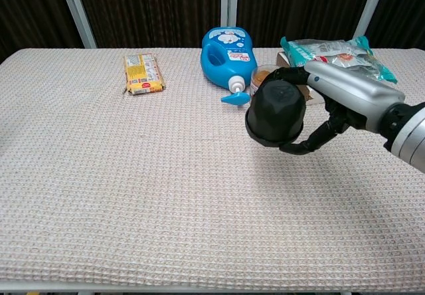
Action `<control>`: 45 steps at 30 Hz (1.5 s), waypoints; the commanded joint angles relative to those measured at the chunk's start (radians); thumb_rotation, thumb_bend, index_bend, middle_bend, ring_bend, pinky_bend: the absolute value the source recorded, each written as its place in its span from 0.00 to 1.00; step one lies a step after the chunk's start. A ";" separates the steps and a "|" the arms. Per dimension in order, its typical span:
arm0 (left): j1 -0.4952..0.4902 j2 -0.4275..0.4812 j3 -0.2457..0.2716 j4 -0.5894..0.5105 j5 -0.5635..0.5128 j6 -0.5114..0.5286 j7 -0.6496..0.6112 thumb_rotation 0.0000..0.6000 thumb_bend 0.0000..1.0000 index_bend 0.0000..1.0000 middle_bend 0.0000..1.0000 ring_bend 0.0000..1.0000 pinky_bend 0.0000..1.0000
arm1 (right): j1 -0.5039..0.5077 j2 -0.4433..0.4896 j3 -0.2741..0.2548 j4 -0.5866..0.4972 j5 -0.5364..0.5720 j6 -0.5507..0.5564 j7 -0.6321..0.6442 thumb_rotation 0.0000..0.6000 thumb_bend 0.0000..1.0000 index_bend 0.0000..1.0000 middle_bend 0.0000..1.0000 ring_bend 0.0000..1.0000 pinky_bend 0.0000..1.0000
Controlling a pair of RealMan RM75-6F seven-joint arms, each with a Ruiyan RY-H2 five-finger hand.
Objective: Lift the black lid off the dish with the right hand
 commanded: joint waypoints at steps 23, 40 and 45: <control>-0.002 -0.013 0.012 0.014 -0.001 -0.020 0.004 1.00 0.17 0.09 0.07 0.00 0.21 | -0.133 0.036 -0.054 0.341 0.017 0.017 0.353 1.00 0.21 0.49 0.46 0.10 0.00; 0.005 -0.003 0.010 0.014 0.001 -0.006 0.002 1.00 0.17 0.09 0.07 0.00 0.21 | -0.120 0.021 -0.054 0.353 0.049 -0.057 0.318 1.00 0.01 0.26 0.42 0.06 0.00; 0.006 -0.004 0.011 0.015 0.002 -0.005 0.000 1.00 0.17 0.09 0.07 0.00 0.21 | -0.117 0.046 -0.066 0.334 0.042 -0.077 0.307 1.00 0.00 0.14 0.33 0.01 0.00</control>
